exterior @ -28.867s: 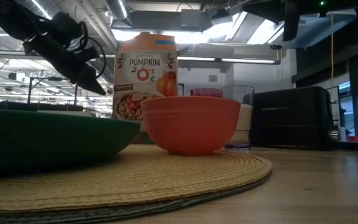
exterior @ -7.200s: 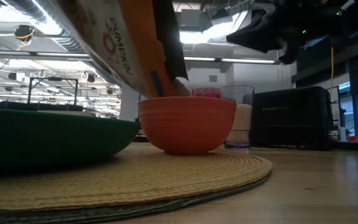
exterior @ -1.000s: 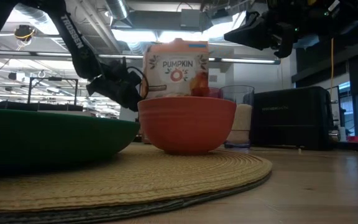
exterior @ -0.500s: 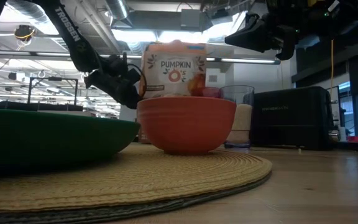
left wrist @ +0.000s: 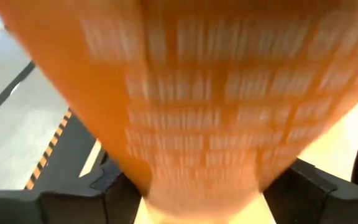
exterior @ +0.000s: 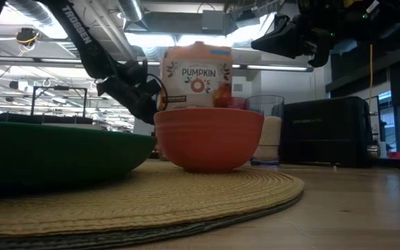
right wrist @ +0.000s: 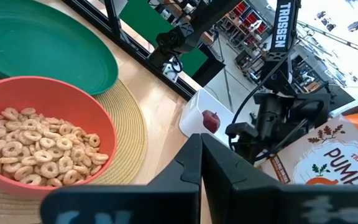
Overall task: Arrange a breakfast setting
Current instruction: Pour the cereal from the box into the orange bowl, then put the toasted bread on top of the green plate
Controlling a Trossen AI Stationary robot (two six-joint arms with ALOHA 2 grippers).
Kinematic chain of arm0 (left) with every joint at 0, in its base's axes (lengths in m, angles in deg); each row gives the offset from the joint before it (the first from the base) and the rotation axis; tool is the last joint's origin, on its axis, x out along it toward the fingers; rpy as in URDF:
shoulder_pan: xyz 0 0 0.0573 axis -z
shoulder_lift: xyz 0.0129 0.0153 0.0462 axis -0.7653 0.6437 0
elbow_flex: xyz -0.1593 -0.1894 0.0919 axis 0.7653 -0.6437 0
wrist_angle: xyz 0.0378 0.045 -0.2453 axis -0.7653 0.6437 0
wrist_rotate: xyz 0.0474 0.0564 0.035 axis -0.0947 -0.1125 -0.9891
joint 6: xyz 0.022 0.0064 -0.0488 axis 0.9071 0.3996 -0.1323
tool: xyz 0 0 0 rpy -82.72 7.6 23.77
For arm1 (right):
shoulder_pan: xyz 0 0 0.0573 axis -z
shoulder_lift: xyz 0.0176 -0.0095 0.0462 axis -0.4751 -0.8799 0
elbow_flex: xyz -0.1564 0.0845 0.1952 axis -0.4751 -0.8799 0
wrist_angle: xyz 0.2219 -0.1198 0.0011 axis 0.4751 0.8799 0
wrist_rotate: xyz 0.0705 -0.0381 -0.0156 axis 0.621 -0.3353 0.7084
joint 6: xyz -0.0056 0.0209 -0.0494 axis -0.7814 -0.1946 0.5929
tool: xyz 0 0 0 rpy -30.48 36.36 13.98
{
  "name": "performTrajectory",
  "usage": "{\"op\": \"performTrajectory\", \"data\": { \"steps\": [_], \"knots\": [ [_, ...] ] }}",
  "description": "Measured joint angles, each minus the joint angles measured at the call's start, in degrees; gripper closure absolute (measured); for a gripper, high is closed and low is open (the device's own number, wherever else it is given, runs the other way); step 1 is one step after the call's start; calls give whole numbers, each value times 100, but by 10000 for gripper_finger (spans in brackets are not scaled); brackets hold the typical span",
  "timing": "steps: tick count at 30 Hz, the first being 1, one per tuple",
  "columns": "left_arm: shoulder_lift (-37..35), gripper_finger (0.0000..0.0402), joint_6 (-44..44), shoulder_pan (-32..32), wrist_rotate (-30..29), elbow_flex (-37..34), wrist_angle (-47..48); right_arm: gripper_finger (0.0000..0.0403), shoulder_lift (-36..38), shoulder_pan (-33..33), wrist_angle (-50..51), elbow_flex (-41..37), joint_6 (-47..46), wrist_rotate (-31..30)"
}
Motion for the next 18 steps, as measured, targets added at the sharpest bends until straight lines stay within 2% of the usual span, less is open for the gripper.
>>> {"op": "performTrajectory", "data": {
  "steps": [9, 18],
  "knots": [
    [-35, 64, 324, 182, -925, -31, 699, 397, 0, 0, 79, 0, 0, 0],
    [-833, 68, 407, 184, -1493, -24, 1432, 397, 0, 0, 77, 0, 1, -28]
  ]
}}
